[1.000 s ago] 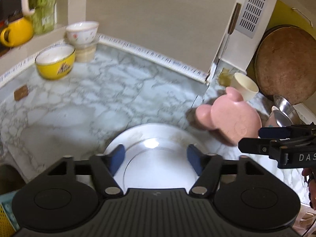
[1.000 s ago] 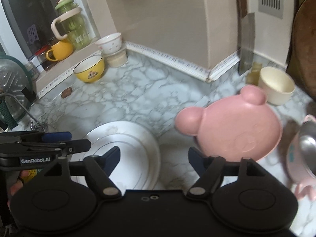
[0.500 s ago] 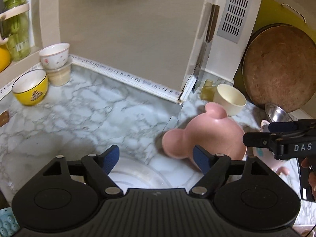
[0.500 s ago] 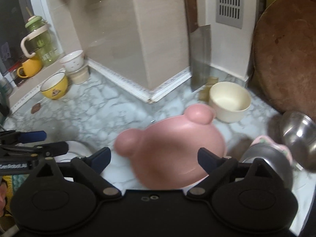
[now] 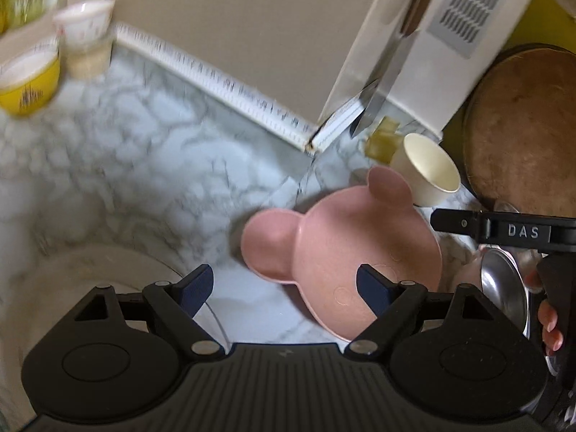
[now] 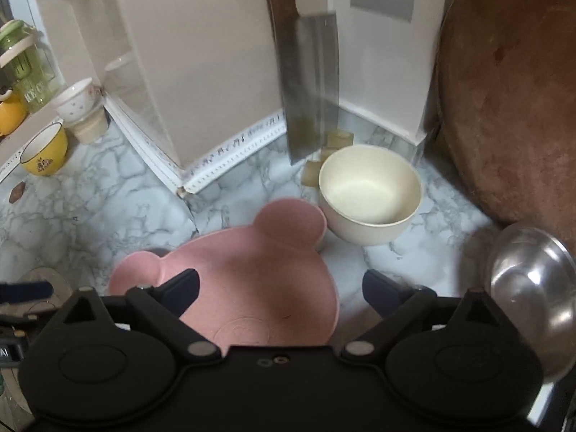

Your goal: Organize plates and bowls

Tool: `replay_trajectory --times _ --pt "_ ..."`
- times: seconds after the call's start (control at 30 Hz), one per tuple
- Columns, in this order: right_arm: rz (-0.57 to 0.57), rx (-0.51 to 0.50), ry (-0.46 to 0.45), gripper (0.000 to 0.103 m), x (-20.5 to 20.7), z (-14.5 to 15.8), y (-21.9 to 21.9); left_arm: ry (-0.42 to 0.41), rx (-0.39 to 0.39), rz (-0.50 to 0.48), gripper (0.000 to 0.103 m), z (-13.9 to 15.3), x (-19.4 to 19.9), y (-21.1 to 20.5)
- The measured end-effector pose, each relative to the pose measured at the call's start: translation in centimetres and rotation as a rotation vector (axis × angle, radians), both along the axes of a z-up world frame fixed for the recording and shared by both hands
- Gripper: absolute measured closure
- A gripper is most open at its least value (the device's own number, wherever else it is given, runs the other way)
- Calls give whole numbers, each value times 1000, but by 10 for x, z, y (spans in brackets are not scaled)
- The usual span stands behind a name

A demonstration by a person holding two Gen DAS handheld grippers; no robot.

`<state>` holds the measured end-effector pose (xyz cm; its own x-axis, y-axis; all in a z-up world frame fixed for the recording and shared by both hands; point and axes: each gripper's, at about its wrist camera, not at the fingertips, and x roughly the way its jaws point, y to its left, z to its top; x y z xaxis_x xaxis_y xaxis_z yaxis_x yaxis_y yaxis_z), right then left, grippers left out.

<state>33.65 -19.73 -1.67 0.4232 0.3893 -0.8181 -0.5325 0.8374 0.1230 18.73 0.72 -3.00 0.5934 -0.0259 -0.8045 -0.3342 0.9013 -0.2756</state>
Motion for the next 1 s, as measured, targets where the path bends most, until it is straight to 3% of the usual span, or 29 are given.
replay_trajectory --times 0.13,0.27,0.47,0.53,0.67,0.73,0.87,1.0 --pt "13 -17 60 12 18 -15 4 42 14 17 16 -11 13 -9" --pt "38 -51 107 19 32 -28 8 88 -37 35 16 -24 23 -14" --pt "45 -74 145 31 49 -43 10 126 -74 50 27 -42 31 -17" --pt "40 -72 168 36 55 -48 10 135 -82 55 41 -46 33 -17" --pt "29 -60 200 49 63 -56 6 144 -103 60 50 -53 35 -16" --pt "25 -57 207 56 65 -58 4 140 -116 58 62 -55 36 -16" --pt "33 -45 219 67 67 -60 1 131 -123 58 68 -55 37 -15" --pt "37 -48 227 72 70 -62 1 127 -127 48 74 -55 39 -15"
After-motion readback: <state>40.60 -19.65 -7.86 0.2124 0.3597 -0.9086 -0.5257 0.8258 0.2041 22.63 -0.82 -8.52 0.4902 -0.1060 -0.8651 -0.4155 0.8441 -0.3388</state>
